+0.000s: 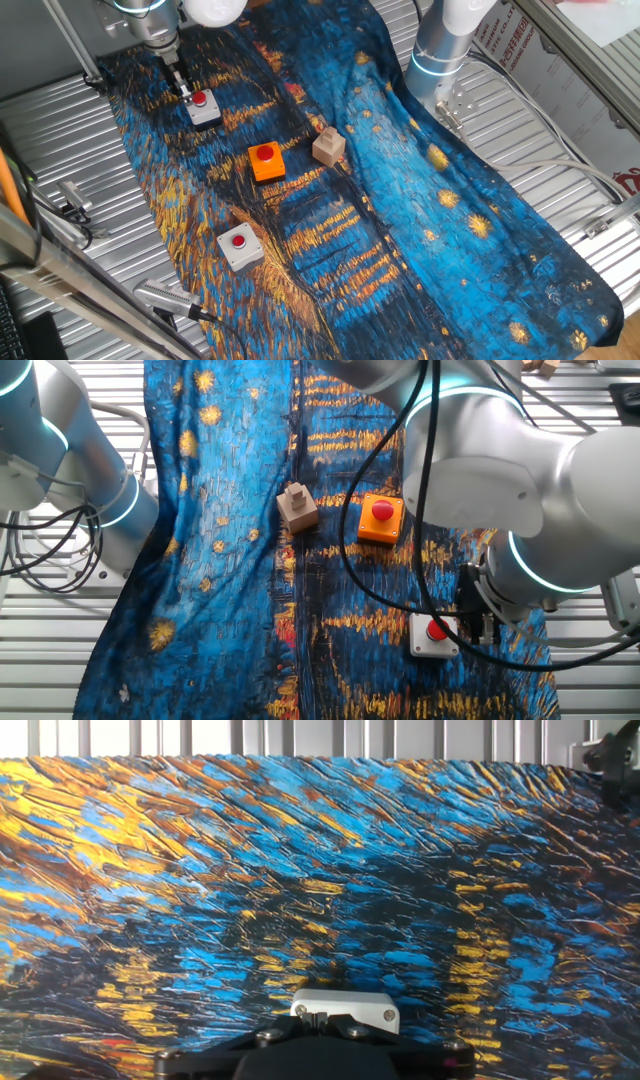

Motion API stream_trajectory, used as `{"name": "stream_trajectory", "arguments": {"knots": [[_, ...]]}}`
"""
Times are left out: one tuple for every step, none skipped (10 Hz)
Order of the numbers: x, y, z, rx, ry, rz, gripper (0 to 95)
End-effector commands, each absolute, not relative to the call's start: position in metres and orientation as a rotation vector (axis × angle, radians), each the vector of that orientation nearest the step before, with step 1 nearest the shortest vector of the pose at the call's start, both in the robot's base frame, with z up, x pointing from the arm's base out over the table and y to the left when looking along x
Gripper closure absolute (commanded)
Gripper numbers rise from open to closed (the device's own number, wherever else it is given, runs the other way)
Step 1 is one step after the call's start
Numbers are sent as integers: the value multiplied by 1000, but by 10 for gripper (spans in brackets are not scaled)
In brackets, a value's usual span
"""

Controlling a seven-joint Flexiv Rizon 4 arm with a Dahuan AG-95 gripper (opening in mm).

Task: Press three buttons from left to right in sequence

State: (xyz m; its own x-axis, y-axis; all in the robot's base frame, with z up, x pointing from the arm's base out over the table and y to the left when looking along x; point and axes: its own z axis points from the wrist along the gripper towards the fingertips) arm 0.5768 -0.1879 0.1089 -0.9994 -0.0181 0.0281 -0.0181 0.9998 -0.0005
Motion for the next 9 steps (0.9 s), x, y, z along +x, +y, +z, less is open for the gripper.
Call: {"name": "stream_trajectory", "arguments": {"knots": [[574,-188,108,30,-3118,6,950],[573,-188,108,31,-3117,5,950],[569,-189,107,32,-3119,7,950],[566,-190,107,32,-3120,8,950],[566,-190,107,34,-3121,9,950],[565,-192,108,38,-3119,11,950],[564,-196,109,49,-3119,8,950],[562,-201,110,61,-3119,9,950],[561,-204,111,66,-3119,10,950]]}}
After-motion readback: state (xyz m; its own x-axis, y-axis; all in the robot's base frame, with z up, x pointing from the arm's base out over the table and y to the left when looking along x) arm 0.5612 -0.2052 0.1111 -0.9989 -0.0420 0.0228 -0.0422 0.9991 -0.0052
